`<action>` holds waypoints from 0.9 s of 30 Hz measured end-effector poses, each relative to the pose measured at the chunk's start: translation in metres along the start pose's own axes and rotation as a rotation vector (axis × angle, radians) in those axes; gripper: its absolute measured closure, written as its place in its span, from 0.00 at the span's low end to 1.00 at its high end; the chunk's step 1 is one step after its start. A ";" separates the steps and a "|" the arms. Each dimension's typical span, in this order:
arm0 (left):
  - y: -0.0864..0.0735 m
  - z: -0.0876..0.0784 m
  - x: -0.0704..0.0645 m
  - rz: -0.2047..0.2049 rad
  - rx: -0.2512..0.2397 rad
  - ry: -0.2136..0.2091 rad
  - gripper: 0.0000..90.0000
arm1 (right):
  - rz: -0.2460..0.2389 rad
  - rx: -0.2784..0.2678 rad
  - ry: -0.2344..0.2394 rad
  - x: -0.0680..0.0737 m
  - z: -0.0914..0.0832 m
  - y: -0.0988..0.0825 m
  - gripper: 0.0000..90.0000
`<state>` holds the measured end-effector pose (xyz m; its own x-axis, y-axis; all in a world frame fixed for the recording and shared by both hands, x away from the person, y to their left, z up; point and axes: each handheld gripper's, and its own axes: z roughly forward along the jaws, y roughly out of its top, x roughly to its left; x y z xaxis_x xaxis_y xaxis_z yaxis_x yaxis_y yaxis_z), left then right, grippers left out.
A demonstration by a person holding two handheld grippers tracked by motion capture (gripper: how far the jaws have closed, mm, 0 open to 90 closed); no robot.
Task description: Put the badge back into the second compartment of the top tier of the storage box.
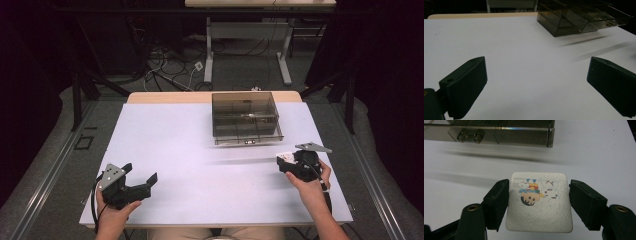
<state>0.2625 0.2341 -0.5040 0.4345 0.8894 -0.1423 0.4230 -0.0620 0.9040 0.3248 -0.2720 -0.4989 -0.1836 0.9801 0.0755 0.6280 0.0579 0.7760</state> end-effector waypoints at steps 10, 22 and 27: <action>0.000 0.000 0.000 0.000 -0.001 0.000 0.03 | -0.012 -0.014 0.004 0.008 0.003 0.023 0.37; 0.000 0.000 0.001 0.000 -0.001 0.000 0.03 | -0.048 -0.023 0.007 0.024 0.008 0.045 0.37; 0.000 0.000 0.001 -0.006 -0.003 -0.001 0.03 | -0.062 -0.030 0.002 0.030 0.012 0.053 0.37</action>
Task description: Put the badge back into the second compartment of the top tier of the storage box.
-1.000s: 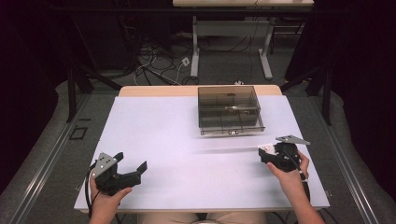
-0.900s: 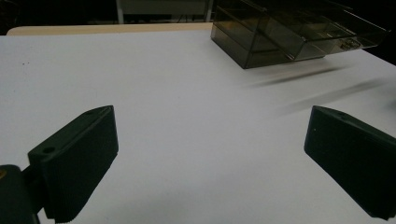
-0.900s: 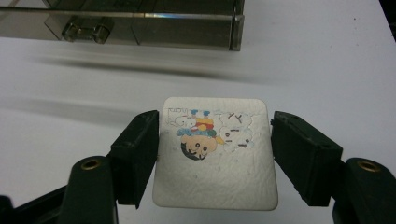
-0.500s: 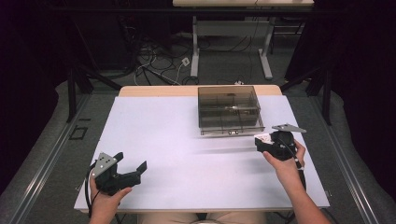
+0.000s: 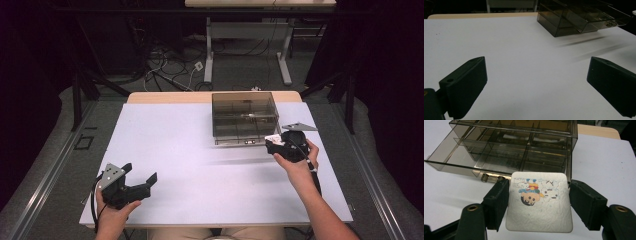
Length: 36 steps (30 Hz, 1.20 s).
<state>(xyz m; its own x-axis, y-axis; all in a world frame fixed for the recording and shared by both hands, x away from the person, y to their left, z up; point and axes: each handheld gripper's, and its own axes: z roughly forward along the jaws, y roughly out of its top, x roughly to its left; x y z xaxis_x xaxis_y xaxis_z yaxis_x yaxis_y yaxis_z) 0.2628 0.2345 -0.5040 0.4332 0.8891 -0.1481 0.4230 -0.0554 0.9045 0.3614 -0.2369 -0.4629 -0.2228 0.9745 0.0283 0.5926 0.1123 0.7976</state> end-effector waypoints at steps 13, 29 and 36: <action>0.000 0.000 0.000 0.000 0.000 0.001 0.03 | -0.017 0.011 0.012 0.013 0.010 0.012 0.37; 0.000 0.000 0.001 0.004 0.000 0.001 0.03 | -0.039 0.014 0.022 0.030 0.022 0.024 0.37; 0.000 0.000 0.001 0.000 -0.001 0.000 0.03 | -0.042 0.027 0.028 0.040 0.028 0.029 0.37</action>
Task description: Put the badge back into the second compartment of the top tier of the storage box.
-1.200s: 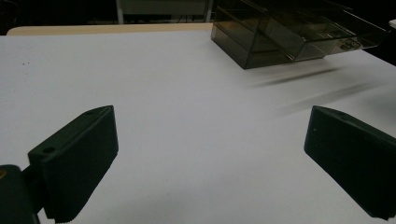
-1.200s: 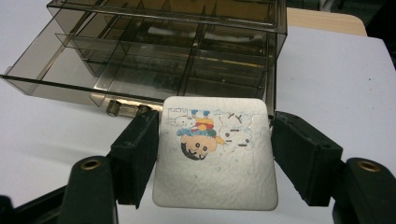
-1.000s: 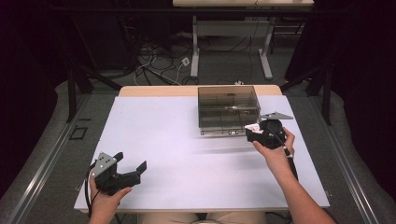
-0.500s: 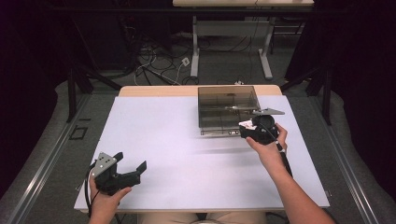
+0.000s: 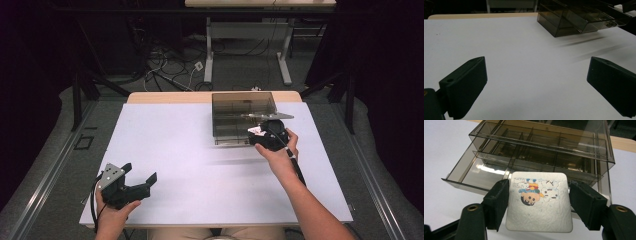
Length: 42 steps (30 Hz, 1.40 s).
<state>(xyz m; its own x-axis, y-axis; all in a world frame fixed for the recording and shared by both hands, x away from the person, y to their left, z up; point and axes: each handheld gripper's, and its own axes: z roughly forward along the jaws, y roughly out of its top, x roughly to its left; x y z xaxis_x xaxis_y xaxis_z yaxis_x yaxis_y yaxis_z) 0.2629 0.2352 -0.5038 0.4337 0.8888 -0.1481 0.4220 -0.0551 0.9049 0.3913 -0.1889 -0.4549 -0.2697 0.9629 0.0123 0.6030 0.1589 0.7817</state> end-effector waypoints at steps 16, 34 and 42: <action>0.000 0.000 0.001 0.003 0.000 -0.001 0.03 | -0.016 -0.003 0.004 0.014 0.015 0.014 0.37; 0.000 0.000 0.001 0.003 0.000 -0.003 0.03 | 0.042 0.034 -0.014 0.014 0.038 0.020 0.37; 0.000 0.000 0.001 0.004 -0.002 -0.003 0.03 | 0.051 0.051 -0.016 0.016 0.045 0.019 0.37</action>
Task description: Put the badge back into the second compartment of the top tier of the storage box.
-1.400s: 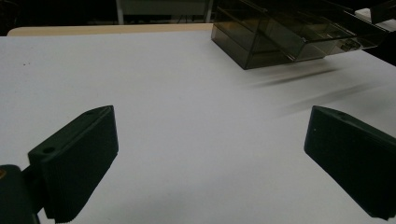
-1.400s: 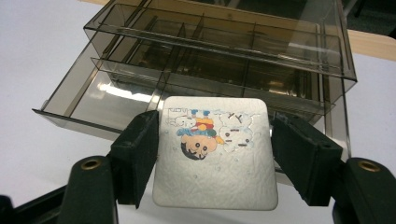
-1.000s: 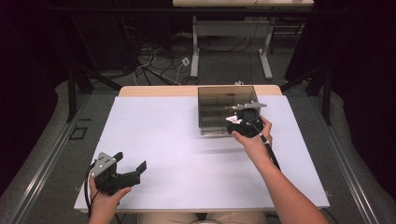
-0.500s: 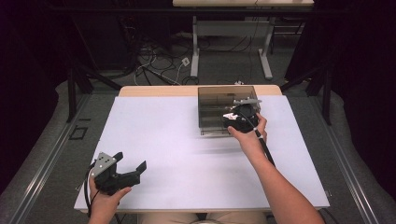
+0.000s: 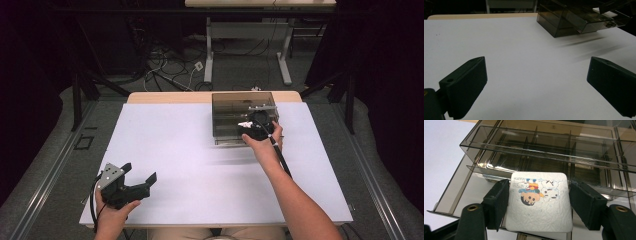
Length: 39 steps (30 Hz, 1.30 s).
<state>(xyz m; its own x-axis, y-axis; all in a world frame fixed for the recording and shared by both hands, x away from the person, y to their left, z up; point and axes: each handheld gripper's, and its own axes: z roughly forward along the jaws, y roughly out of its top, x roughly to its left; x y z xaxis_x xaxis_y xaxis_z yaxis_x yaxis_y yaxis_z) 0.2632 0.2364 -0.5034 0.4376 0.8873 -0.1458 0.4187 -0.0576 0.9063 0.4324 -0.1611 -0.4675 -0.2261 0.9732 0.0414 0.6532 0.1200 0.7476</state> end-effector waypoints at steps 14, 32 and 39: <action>0.000 0.000 0.000 -0.008 -0.002 0.000 0.03 | -0.023 0.019 0.008 0.001 0.004 0.000 0.31; 0.000 0.001 0.002 -0.009 0.002 0.009 0.03 | -0.046 0.013 0.063 -0.002 0.000 0.000 0.28; -0.001 -0.003 0.001 -0.009 0.003 0.006 0.03 | -0.054 -0.003 0.076 0.000 -0.005 0.000 0.24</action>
<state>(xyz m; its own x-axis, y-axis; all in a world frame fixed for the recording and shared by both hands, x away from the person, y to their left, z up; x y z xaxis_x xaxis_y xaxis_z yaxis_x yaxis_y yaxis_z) 0.2613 0.2388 -0.5036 0.4294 0.8903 -0.1515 0.4249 -0.0511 0.9038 0.4291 -0.1621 -0.4645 -0.3153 0.9476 0.0511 0.6366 0.1713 0.7520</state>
